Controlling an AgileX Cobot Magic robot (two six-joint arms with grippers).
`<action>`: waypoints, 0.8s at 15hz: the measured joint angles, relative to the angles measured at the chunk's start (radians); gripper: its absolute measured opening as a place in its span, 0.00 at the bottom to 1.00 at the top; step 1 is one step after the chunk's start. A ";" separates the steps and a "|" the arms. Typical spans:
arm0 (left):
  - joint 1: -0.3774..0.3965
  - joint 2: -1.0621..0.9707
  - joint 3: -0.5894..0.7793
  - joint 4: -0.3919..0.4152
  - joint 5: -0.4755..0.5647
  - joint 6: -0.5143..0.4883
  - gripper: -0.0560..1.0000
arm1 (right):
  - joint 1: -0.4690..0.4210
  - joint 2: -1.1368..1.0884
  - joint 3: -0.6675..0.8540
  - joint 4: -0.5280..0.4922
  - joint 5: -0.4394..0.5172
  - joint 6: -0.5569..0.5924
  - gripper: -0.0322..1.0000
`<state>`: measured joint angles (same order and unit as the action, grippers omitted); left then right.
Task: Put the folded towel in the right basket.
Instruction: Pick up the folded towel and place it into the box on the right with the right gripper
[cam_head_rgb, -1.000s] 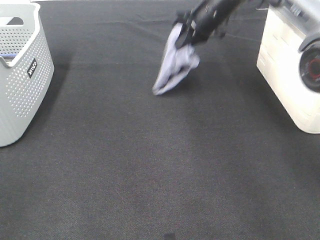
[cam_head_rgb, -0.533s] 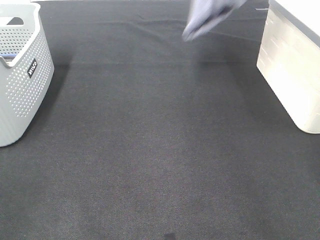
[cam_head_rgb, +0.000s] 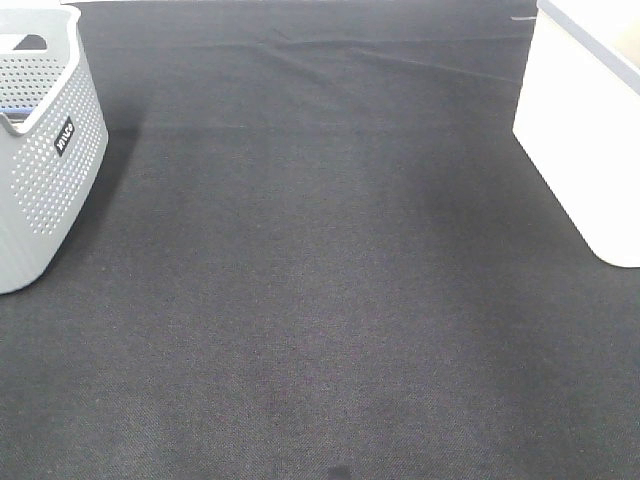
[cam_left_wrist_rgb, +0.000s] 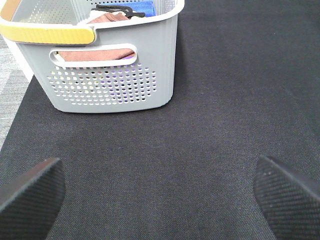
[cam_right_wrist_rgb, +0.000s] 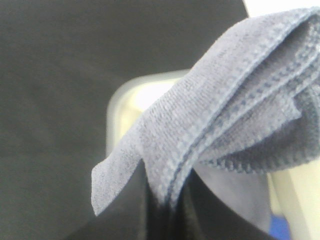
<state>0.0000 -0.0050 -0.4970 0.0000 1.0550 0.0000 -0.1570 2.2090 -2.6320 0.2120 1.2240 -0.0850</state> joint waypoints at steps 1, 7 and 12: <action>0.000 0.000 0.000 0.000 0.000 0.000 0.98 | -0.022 0.000 0.047 0.000 0.000 0.000 0.12; 0.000 0.000 0.000 0.000 0.000 0.000 0.98 | -0.048 0.001 0.324 -0.066 0.000 0.000 0.13; 0.000 0.000 0.000 0.000 0.000 0.000 0.98 | -0.048 0.000 0.334 -0.085 -0.001 0.001 0.78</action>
<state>0.0000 -0.0050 -0.4970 0.0000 1.0550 0.0000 -0.2050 2.2090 -2.2980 0.1270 1.2230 -0.0840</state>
